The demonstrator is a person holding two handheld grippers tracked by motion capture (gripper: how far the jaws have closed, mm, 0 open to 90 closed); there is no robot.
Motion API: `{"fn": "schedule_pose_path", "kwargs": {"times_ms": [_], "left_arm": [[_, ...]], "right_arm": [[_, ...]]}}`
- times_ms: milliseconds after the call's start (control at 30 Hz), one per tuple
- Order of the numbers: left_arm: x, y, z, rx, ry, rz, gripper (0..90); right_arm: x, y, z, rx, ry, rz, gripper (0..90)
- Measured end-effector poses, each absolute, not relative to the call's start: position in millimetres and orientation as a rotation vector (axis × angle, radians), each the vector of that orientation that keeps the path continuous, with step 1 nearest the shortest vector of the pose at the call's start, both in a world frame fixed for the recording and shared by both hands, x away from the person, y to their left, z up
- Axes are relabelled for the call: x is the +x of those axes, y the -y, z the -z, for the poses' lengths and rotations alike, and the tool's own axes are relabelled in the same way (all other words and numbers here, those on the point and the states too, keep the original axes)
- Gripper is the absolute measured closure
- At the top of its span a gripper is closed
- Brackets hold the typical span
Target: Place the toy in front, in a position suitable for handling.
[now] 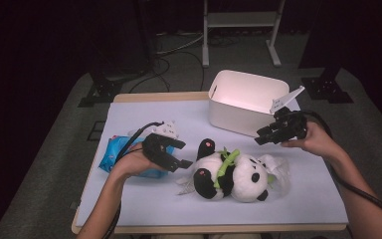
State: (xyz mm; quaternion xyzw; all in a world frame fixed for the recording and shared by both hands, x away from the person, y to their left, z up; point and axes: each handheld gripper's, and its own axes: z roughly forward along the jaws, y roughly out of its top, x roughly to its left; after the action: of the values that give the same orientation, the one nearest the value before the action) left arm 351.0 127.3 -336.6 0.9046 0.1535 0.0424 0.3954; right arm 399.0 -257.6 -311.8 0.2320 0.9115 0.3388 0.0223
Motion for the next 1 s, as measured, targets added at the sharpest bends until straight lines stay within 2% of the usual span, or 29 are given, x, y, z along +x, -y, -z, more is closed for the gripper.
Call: {"fn": "schedule_pose_path", "kwargs": {"times_ms": [567,1000], "left_arm": [[345.0,-151.4,350.4,2.267,-0.466,-0.150,18.4],[339.7,-159.6,356.8,2.270,-0.489,-0.174,17.4]], "right_arm": [[420.6,249.3,298.8,0.694,-2.824,-1.050,55.5],[444.5,237.0,281.4,0.659,-2.795,-1.019,55.4]]}}
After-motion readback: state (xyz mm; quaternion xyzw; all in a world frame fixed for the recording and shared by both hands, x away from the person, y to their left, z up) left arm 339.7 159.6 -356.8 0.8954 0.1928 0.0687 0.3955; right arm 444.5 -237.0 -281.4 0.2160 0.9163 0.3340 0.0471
